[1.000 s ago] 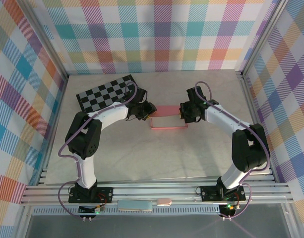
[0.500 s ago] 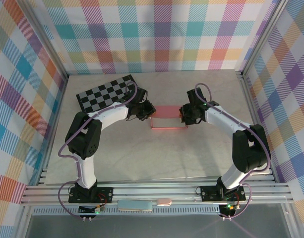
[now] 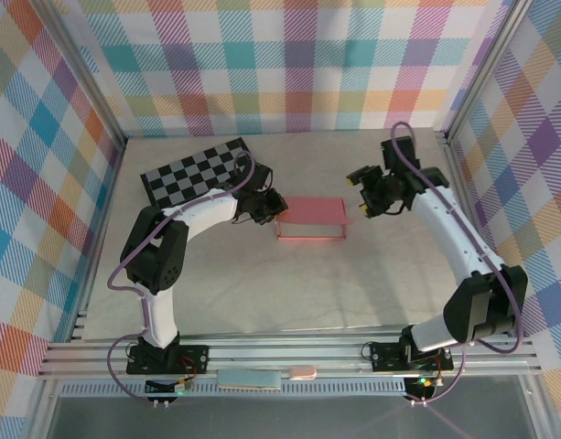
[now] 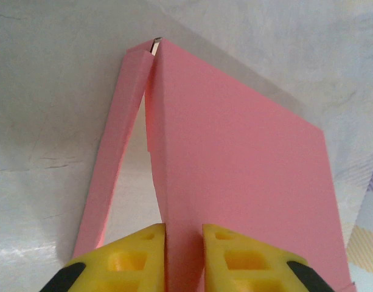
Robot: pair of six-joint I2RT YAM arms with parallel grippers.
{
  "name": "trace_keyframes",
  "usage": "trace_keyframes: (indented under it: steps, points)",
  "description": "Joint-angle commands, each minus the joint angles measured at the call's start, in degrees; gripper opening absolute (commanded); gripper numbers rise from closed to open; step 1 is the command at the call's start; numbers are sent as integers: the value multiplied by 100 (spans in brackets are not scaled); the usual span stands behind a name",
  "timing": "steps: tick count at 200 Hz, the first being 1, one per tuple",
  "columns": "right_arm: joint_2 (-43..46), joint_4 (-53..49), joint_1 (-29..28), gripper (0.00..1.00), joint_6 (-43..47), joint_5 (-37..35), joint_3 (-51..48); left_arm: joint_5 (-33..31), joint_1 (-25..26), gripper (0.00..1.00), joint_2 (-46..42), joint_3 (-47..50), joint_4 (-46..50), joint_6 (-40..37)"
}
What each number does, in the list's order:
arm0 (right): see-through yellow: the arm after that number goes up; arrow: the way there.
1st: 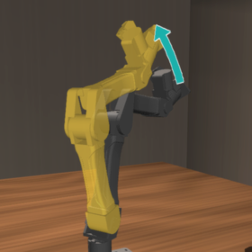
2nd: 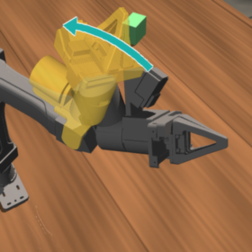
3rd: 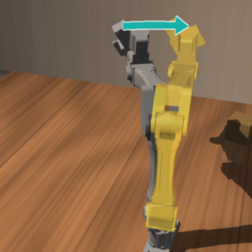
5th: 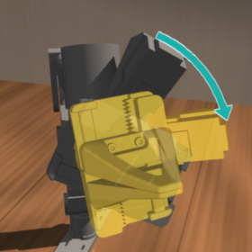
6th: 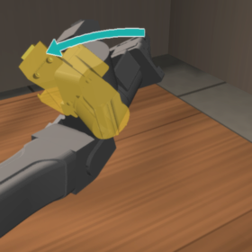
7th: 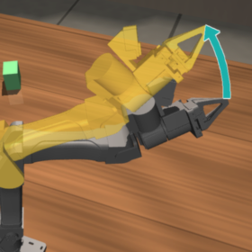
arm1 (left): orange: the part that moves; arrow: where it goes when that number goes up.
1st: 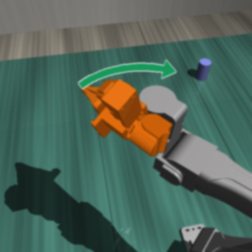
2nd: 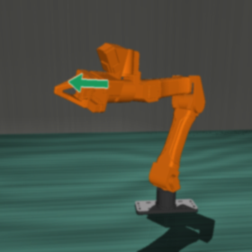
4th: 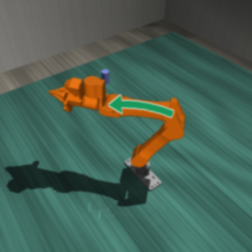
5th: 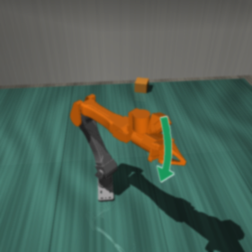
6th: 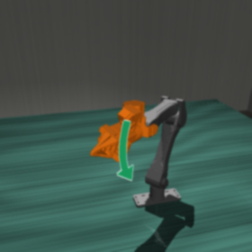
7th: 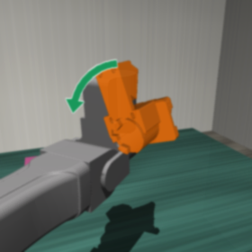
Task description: Fold the paper box
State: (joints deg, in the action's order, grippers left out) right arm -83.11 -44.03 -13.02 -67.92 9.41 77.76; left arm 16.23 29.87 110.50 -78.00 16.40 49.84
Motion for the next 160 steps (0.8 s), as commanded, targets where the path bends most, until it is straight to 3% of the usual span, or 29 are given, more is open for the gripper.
trace_keyframes:
  steps: [1,31,69,160]
  points:
    - [-333,-516,370,65,1343,384,142,-84,63,20,-55,-147,582,-229]
    - [-1645,-802,513,55,2601,981,824,-76,55,23,-21,-248,705,-332]
    - [-2632,-797,432,51,3145,1527,1162,-67,45,24,24,-327,781,-376]
    - [-2764,-501,148,45,3122,1879,698,-23,45,24,70,-331,813,-413]
